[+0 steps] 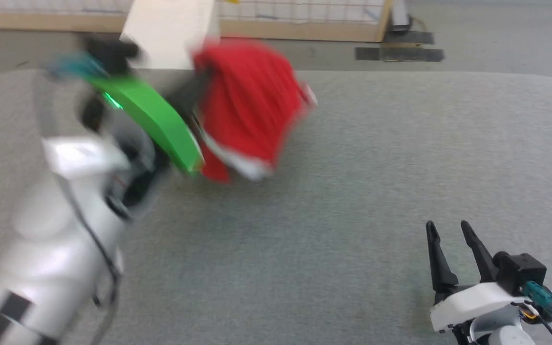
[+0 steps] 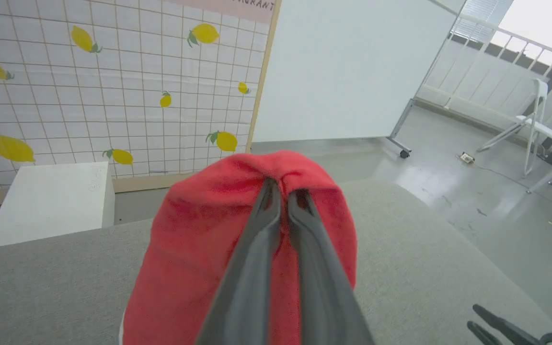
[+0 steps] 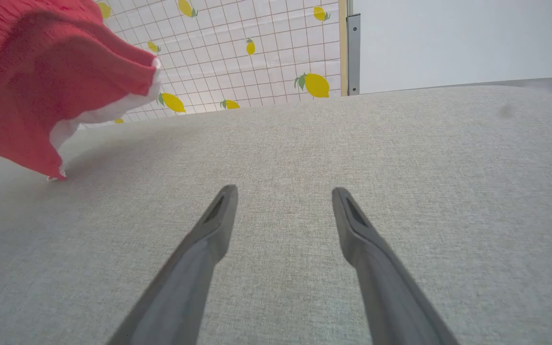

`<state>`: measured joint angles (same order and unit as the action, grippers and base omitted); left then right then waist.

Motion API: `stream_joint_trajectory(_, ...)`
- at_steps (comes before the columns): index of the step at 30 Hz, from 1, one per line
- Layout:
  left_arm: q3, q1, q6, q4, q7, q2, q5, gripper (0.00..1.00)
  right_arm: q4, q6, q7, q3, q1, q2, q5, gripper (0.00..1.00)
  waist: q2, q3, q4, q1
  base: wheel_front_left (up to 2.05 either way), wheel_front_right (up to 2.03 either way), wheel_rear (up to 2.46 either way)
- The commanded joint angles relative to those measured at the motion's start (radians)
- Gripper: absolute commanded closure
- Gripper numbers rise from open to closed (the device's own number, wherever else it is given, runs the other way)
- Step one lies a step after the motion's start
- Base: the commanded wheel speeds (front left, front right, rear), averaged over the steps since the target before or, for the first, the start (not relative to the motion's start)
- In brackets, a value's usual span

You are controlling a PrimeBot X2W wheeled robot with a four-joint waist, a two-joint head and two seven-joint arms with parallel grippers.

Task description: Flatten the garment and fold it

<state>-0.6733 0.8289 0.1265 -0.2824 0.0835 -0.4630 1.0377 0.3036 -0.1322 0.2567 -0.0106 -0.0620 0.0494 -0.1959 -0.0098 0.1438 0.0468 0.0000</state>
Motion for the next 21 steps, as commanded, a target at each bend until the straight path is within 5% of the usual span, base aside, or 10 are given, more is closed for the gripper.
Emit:
stream_joint_trajectory(1, -0.032, -0.044, -0.006, -0.003, 0.02, 0.009, -0.004, 1.0, -0.006, 0.002, 0.005, -0.002, 0.013, 0.001, -0.01, 0.0, 0.0098, -0.02, -0.044, 0.0, 0.0, 0.0, 0.0)
stream_joint_trajectory(13, -0.247, -0.298, -0.066, -0.13, 0.224, 0.096, 0.032, 1.0, -0.006, 0.002, 0.005, 0.001, 0.032, 0.001, -0.034, 0.0, 0.0098, -0.034, -0.071, 0.0, 0.0, 0.0, 0.0)
stream_joint_trajectory(14, -0.199, -0.301, -0.098, -0.11, 0.217, 0.096, 0.078, 0.0, -0.005, 0.002, 0.005, 0.001, 0.035, 0.001, -0.039, 0.0, 0.0098, -0.045, -0.058, 0.0, 0.0, 0.0, 0.0)
stream_joint_trajectory(21, -0.025, -0.324, -0.139, 0.03, 0.179, 0.065, 0.242, 0.0, -0.001, 0.002, 0.005, -0.006, 0.044, 0.001, -0.04, 0.0, 0.0098, -0.075, -0.012, 0.0, 0.0, 0.0, 0.0)
